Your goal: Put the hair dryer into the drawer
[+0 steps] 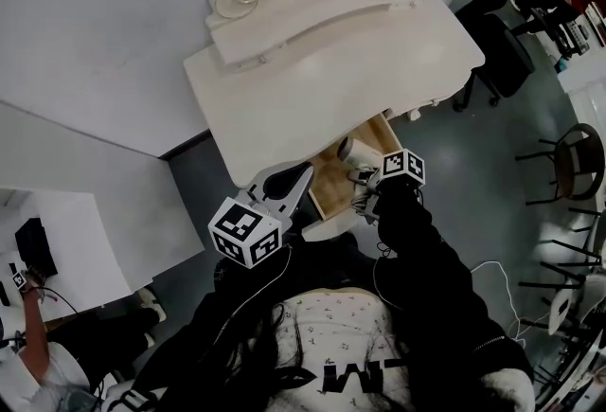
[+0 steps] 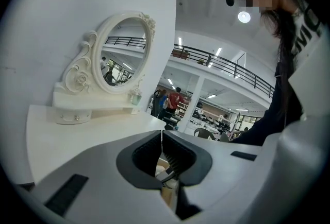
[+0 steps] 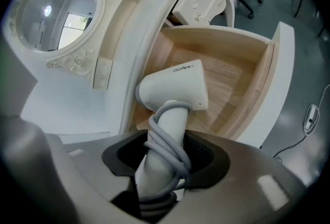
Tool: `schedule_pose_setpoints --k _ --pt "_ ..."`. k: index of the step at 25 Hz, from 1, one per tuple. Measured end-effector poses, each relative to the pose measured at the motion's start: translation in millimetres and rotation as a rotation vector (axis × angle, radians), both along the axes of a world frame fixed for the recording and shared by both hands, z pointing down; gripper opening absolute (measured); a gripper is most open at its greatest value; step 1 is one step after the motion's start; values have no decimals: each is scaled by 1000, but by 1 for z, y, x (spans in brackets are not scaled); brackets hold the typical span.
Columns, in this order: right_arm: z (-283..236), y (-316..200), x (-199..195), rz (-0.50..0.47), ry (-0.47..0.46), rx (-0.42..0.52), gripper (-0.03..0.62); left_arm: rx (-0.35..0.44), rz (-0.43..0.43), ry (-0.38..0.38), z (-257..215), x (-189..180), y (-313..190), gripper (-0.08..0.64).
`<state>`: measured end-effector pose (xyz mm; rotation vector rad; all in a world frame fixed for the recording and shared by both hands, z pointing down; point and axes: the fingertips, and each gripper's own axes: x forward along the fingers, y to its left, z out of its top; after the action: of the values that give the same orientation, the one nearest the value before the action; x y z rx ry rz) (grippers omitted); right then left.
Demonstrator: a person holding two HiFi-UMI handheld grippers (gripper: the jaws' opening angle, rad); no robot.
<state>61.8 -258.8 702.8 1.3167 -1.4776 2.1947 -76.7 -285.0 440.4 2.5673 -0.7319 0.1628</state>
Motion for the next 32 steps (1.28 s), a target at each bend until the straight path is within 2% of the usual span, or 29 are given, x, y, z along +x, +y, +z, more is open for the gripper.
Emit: schedule_pose_setpoints --k 5,12,16,20,27,32 --pt "12 -24 8 164 -27 -32 225 -5 -20 -6 2 -14 -8 0" --pt "34 -46 13 279 -3 -77 227 -14 -72 -27 7 -43 -16 0" --pt "48 -46 12 271 36 -98 227 -22 -104 -38 9 -58 -19 0" --pt "58 -49 5 230 103 -80 227 -42 -126 -56 16 -70 -19 0" --pt "74 -57 -11 257 56 -41 225 -63 -120 -89 24 -74 -10 0" --pt "89 -54 -18 204 103 -24 224 -92 -133 -111 30 -82 -2 0"
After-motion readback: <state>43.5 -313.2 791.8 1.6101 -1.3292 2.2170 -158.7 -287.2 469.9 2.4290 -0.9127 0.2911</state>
